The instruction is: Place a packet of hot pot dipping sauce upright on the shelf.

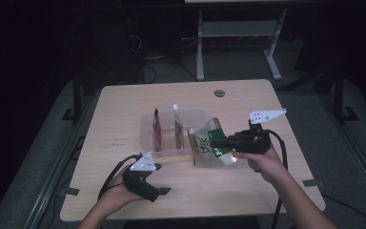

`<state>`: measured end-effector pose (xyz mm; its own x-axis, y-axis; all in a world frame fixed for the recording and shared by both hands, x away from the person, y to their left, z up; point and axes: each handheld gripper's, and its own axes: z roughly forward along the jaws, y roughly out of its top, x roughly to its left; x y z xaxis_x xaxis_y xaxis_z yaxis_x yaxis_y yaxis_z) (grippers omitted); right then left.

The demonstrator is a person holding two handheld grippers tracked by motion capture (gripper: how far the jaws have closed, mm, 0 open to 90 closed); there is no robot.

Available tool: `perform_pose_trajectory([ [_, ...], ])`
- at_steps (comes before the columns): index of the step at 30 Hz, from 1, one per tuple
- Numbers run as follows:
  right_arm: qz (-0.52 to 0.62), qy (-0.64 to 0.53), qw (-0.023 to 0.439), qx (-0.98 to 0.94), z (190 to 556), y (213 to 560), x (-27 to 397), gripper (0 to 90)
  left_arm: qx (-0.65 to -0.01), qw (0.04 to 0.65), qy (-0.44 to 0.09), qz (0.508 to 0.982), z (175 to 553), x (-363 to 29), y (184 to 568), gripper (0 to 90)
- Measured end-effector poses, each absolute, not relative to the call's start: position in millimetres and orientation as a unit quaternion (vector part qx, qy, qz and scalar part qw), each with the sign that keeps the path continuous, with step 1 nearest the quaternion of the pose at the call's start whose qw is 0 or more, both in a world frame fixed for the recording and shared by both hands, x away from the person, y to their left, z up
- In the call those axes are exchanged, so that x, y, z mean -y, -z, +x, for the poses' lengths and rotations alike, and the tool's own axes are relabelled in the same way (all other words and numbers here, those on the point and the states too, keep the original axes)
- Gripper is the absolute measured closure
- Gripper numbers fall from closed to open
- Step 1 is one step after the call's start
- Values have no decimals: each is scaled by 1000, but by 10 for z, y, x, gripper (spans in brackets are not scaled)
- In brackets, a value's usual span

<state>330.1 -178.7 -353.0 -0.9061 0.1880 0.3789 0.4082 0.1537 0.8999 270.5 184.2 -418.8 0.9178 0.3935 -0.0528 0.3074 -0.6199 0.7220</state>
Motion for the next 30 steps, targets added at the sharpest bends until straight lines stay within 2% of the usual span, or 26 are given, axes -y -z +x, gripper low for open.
perform_pose_trajectory([
  [20,-221,637,38,738,3748,3310,1761,900,-204,395,-68,893,2788,-1970,4217,136],
  [30,-250,627,31,737,3949,3445,1718,900,-206,396,-65,893,2803,-1983,4229,137],
])
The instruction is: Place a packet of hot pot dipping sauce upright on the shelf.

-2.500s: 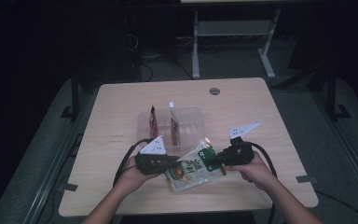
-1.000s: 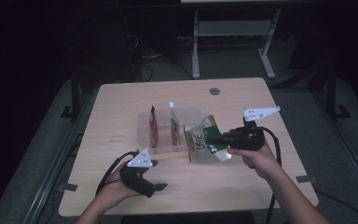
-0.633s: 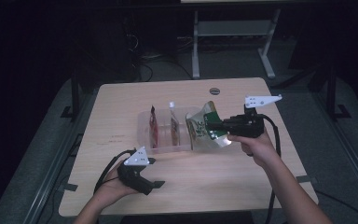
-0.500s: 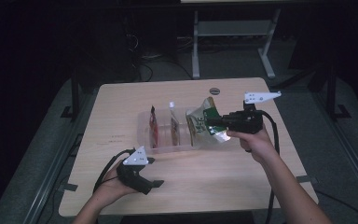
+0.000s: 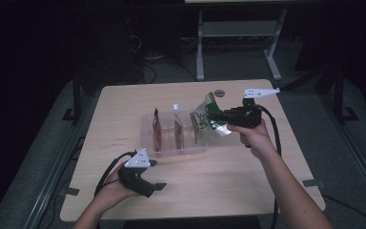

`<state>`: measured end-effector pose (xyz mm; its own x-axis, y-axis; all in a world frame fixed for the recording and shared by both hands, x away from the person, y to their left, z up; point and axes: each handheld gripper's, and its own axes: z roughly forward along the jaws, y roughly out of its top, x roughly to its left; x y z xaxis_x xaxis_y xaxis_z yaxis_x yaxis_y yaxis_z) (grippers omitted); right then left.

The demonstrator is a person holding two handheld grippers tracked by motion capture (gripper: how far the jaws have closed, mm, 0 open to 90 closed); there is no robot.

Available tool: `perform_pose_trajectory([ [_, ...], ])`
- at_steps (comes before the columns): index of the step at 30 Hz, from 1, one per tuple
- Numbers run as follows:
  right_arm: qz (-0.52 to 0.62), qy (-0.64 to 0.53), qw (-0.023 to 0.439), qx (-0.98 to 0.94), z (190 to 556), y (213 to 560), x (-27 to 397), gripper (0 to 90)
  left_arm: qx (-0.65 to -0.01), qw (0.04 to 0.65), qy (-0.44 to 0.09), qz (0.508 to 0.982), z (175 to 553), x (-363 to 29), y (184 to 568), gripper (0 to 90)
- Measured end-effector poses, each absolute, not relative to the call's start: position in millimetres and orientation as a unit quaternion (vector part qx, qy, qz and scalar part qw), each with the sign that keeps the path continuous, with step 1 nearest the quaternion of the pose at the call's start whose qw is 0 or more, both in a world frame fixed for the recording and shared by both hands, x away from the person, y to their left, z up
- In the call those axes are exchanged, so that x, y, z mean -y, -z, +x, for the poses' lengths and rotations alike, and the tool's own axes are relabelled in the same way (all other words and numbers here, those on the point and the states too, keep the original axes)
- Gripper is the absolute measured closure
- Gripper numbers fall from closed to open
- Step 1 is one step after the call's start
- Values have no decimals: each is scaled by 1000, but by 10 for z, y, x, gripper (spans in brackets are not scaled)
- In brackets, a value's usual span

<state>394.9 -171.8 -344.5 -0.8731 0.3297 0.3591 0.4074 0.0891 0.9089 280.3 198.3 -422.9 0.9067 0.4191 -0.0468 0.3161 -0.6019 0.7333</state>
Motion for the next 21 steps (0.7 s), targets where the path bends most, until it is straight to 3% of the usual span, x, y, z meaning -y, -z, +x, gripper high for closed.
perform_pose_trajectory([
  [21,-261,595,31,759,4014,3646,1495,897,-197,389,-54,898,2800,-1938,4271,137],
])
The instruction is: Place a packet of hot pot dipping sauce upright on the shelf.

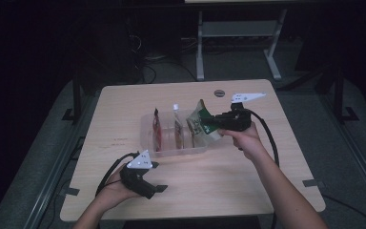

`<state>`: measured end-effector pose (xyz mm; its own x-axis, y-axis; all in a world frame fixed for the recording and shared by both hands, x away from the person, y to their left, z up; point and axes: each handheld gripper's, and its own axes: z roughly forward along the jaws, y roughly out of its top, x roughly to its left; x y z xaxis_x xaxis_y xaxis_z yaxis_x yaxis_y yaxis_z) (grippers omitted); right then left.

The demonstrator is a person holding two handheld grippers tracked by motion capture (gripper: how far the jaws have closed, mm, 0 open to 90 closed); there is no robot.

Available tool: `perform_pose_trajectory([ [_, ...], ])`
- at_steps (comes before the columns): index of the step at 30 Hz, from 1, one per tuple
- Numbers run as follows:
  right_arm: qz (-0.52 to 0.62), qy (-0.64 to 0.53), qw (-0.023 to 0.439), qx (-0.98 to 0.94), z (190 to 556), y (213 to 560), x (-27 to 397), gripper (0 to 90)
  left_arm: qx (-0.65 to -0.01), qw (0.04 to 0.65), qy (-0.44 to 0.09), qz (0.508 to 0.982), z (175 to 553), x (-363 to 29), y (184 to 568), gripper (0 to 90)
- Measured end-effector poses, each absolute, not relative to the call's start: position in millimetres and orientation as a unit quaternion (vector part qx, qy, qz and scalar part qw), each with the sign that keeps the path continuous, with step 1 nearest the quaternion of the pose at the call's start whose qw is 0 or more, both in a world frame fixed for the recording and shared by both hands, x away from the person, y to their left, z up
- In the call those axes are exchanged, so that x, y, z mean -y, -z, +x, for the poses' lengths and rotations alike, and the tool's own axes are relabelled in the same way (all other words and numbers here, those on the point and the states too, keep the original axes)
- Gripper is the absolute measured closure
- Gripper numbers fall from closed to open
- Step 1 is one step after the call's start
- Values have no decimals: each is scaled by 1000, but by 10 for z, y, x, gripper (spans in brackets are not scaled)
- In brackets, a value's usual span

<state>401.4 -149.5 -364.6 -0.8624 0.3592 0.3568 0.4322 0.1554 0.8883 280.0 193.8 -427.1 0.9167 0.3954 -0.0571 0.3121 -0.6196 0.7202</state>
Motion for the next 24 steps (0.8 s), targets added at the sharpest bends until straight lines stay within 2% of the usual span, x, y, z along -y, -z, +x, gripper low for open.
perform_pose_trajectory([
  [15,-263,578,6,772,4023,3695,1417,883,-194,385,-51,901,2807,-1933,4281,138],
  [18,-263,581,11,770,4018,3687,1416,834,-195,385,-51,901,2810,-1931,4283,138],
  [19,-261,582,9,770,4017,3683,1414,792,-194,385,-51,901,2811,-1932,4284,138],
  [24,-265,578,1,772,4004,3666,1421,720,-194,384,-51,901,2810,-1931,4285,138],
])
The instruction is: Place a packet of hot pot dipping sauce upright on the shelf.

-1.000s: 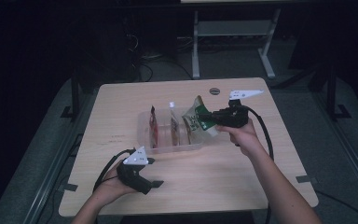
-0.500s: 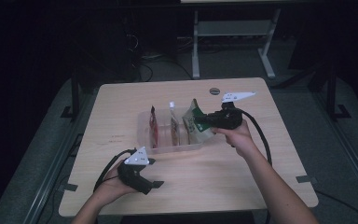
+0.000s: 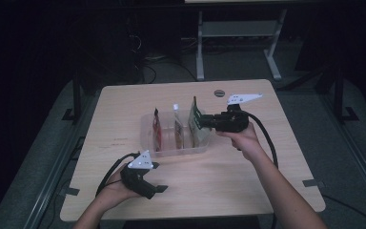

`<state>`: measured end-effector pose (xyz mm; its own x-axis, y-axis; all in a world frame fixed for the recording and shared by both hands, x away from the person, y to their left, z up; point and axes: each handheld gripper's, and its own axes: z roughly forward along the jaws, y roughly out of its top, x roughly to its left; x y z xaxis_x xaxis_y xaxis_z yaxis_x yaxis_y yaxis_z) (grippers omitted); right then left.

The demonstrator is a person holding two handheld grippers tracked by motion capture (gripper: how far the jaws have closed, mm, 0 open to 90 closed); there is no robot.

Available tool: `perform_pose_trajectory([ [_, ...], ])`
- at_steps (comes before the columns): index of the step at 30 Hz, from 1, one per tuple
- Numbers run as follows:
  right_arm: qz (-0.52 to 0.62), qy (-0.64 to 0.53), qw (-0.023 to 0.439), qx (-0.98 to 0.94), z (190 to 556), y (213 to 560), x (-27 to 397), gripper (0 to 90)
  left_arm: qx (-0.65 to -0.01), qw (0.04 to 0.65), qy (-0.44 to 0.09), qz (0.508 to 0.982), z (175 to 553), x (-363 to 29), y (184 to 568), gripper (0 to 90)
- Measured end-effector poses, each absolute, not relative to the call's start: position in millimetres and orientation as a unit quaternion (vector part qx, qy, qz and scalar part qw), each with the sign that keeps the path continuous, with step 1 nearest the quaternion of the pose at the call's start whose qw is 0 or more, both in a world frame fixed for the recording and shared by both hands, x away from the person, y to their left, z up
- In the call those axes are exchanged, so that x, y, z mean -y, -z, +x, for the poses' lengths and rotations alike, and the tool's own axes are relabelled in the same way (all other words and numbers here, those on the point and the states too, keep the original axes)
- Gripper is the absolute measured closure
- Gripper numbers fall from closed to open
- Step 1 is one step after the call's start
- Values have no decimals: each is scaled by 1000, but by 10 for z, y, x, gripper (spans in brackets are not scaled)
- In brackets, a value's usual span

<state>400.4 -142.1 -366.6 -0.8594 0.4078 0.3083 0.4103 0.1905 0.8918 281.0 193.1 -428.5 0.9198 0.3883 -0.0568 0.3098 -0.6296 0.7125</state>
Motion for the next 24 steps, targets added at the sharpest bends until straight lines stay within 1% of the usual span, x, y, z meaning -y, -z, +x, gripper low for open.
perform_pose_trajectory([
  [2,-266,578,1,771,4004,3664,1429,696,-194,384,-50,901,2808,-1929,4284,138],
  [5,-268,578,-1,771,3995,3651,1440,630,-194,384,-50,902,2810,-1931,4282,138],
  [8,-268,572,-9,776,3970,3629,1445,547,-194,386,-49,901,2812,-1934,4284,138],
  [11,-272,556,-21,785,3929,3589,1450,416,-196,383,-52,901,2816,-1945,4277,138],
  [15,-273,529,-38,803,3873,3557,1443,320,-203,379,-53,901,2821,-1968,4262,138],
  [17,-271,514,-44,813,3838,3546,1444,284,-204,378,-55,901,2827,-1983,4250,138],
  [19,-272,499,-54,821,3794,3539,1447,266,-206,376,-56,902,2830,-1992,4236,138],
  [21,-272,492,-66,824,3760,3538,1459,260,-205,374,-58,903,2830,-1998,4227,138],
  [24,-274,493,-72,823,3715,3563,1510,259,-206,375,-57,902,2817,-2002,4215,138],
])
